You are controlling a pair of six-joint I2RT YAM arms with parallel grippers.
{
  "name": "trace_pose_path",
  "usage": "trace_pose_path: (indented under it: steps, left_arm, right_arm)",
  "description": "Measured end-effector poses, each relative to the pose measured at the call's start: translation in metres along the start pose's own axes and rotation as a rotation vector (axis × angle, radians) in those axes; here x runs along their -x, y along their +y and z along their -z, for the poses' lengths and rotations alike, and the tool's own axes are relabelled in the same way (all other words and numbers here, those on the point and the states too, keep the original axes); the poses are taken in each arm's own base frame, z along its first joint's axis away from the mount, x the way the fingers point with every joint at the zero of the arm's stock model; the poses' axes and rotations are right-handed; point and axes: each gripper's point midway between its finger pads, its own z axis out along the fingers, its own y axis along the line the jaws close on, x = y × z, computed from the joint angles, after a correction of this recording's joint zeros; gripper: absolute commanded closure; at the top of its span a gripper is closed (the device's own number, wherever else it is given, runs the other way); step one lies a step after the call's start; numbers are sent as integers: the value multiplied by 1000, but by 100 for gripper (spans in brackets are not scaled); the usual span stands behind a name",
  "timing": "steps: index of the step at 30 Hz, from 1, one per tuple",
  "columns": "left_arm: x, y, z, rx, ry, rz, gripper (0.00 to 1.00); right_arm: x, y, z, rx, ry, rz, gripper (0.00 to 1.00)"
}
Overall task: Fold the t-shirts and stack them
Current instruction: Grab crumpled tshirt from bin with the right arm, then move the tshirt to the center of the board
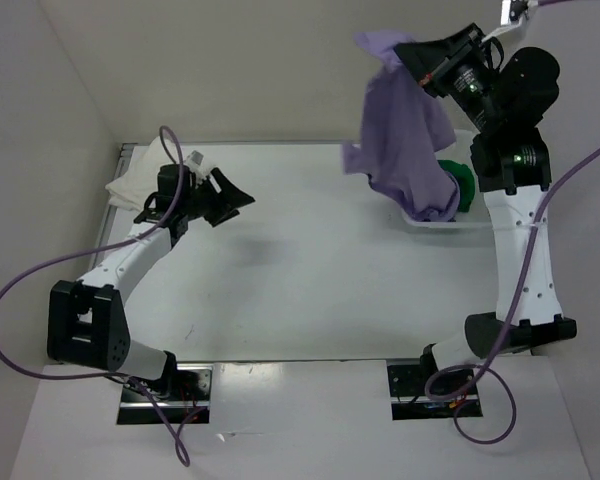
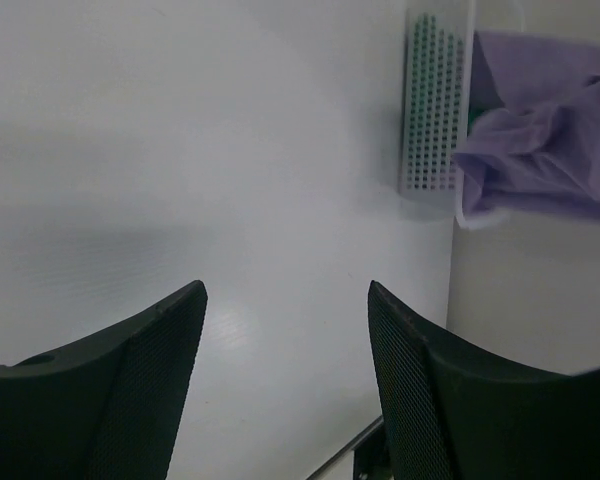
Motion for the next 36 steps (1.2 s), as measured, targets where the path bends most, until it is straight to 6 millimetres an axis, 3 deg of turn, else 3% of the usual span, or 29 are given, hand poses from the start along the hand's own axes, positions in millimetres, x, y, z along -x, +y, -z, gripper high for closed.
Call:
trace_pose_path:
  steps: [3,5,6,9,12,14,16,19,20,23,24,25,27,29,31,36]
  left_arm:
    - [24,18,9,33,-59,59,27]
    - [42,34,19,60,-108,104,27]
    - [47,39,24,68,-126,120,27]
    - [67,54,47,91,-206,171,26]
    - [85,64,71,106,-282,201,26]
    - [94,68,82,112,-320,221,26]
    - [98,72,86,120,-334,234,26]
    - [96,76,87,133,-329,248,26]
    - [96,76,87,133,-329,248,26]
    - [97,75,87,123,-329,243,26]
    - [97,74,86,121,-330,240,26]
    - [97,74,86,122,-331,234,26]
    - [94,76,84,136,-326,208,26]
    - [88,78,79,158,-313,178,27]
    - [76,78,68,172,-278,146,29]
    - [6,87,35,234,-83,83,29]
  right_arm:
    - [4,114,23,299,25,-10,100]
    - [10,178,48,493,42,-23,100]
    - [13,200,58,565,48,-31,100]
    - [20,249,84,749,56,-50,100]
    - [10,259,83,809,102,-70,99]
    - [-13,240,60,778,160,-83,99]
    - [-48,194,31,680,238,-122,99]
    - [-118,78,-16,467,359,-210,95]
    - [-147,28,-35,375,409,-249,93]
    - [-227,-104,-77,136,554,-344,78]
    - [-253,-145,-85,59,594,-361,70]
    - [-280,-183,-85,-35,643,-381,57]
    - [-318,-227,-73,-172,707,-397,53]
    - [-337,-240,-54,-263,749,-365,52]
    - [-334,-230,-48,-281,735,-297,52]
    - [-308,-162,-27,-232,644,-125,48]
